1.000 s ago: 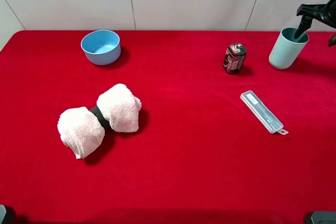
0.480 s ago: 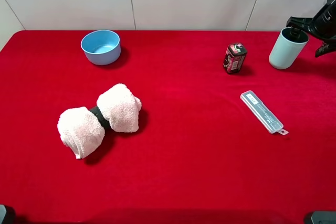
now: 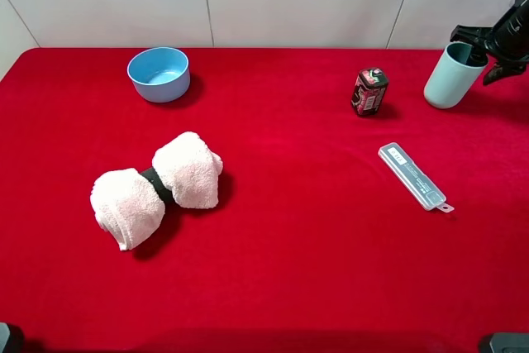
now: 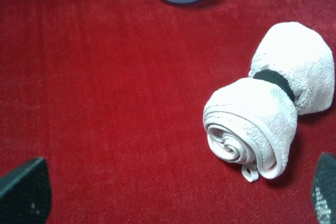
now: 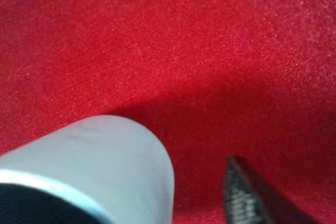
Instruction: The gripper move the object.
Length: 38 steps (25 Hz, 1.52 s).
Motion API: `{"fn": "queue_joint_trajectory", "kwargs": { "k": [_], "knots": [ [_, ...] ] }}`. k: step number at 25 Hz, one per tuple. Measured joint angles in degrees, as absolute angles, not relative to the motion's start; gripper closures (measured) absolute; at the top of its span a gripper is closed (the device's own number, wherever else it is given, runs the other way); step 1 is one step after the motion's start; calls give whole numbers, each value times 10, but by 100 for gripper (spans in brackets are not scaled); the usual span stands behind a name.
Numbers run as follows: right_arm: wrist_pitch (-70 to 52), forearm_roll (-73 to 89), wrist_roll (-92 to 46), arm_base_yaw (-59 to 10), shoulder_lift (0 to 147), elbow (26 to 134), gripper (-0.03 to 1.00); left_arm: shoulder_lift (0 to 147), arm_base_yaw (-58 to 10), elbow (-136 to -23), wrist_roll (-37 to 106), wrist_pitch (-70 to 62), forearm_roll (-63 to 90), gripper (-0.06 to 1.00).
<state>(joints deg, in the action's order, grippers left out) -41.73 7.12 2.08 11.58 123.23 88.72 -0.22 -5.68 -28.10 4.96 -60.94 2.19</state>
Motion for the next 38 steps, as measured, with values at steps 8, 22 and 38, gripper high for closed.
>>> {"fn": "queue_joint_trajectory", "kwargs": {
  "k": [8,22,38],
  "knots": [
    [-420,85,21,116,1232,887,93,-2,-57,-281,50,-609,22,-4],
    [-424,85,21,116,1232,887,94,-2,-57,-281,50,-609,22,-4],
    [-511,87,21,116,1143,889,94,-2,-57,-281,50,-609,22,-4]
  ]
}}
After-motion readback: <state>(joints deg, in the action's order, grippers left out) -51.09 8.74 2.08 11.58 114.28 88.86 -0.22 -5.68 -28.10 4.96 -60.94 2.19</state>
